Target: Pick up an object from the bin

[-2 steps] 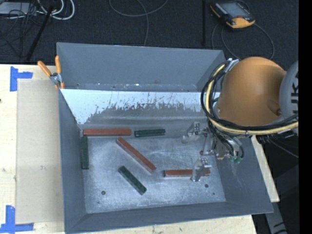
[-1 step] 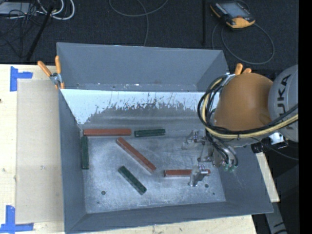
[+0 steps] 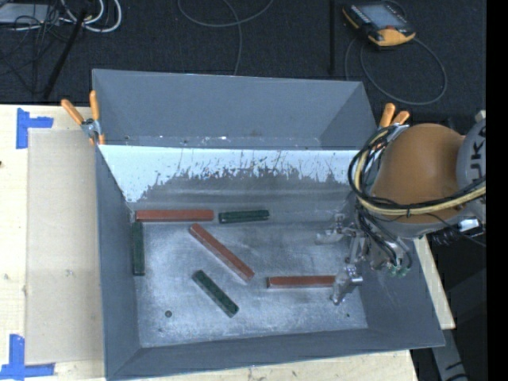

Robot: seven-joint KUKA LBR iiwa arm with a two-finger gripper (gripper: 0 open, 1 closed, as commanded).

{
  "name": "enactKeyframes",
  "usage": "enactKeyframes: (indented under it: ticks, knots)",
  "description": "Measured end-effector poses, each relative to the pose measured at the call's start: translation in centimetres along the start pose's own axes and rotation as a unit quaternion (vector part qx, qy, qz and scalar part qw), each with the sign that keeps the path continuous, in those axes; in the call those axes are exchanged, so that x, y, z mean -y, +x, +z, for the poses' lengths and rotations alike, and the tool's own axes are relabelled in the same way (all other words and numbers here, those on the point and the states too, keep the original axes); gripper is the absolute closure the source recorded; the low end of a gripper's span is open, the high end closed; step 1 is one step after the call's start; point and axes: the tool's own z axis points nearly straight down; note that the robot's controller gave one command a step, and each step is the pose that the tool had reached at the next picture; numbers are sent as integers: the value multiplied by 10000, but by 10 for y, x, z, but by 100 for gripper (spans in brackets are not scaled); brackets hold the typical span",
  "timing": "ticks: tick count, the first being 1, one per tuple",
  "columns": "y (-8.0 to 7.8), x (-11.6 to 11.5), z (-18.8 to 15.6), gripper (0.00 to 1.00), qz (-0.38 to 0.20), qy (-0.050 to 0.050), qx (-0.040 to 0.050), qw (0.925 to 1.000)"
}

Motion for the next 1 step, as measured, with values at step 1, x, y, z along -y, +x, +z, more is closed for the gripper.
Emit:
enactKeyframes:
  ticks: [1]
  knots:
    - [-4, 26, -1, 0, 59, 11, 16, 10000]
